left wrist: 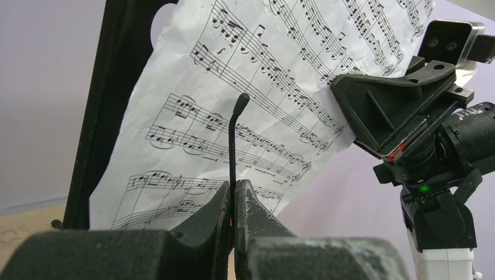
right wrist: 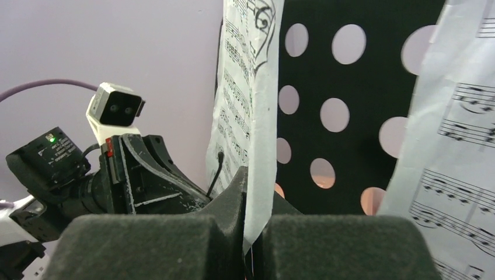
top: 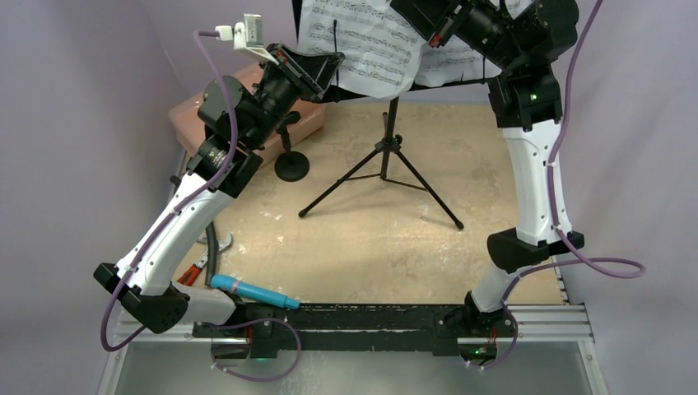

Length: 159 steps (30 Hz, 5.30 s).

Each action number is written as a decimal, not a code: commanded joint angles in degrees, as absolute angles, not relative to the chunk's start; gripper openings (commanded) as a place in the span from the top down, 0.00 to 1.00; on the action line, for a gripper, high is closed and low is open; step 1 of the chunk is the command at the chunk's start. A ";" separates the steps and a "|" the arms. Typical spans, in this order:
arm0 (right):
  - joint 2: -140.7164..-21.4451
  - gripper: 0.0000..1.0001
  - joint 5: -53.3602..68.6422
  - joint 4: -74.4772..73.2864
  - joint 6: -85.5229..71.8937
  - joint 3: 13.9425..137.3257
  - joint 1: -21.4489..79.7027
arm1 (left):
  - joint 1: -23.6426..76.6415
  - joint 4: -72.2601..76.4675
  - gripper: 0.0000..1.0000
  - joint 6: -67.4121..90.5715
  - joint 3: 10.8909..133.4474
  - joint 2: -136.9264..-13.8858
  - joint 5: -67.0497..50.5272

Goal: Set up the instrument practice props

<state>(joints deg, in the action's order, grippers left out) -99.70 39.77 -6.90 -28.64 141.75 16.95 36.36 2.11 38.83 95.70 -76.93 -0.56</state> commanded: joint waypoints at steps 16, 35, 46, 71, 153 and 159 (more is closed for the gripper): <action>-99.64 1.00 32.93 -3.44 -20.92 142.80 23.21 | 36.38 3.36 0.94 36.61 98.57 -78.13 -2.38; -94.35 0.66 25.48 -2.75 -20.22 135.97 23.38 | 36.35 3.16 0.72 37.05 96.01 -76.66 -0.13; -90.16 0.67 18.34 -1.35 -19.33 131.11 23.38 | 36.38 4.50 0.81 37.30 95.04 -76.33 -0.17; -98.58 1.00 26.23 -0.18 -19.44 142.34 23.39 | 36.36 6.68 1.00 37.01 96.15 -77.56 -2.89; -67.09 0.02 12.95 -2.60 -22.84 104.13 23.38 | 36.35 17.41 0.01 41.03 68.59 -52.52 5.07; -62.59 0.02 14.57 -7.89 -20.55 99.45 23.38 | 36.32 8.18 0.01 39.63 64.45 -45.20 9.23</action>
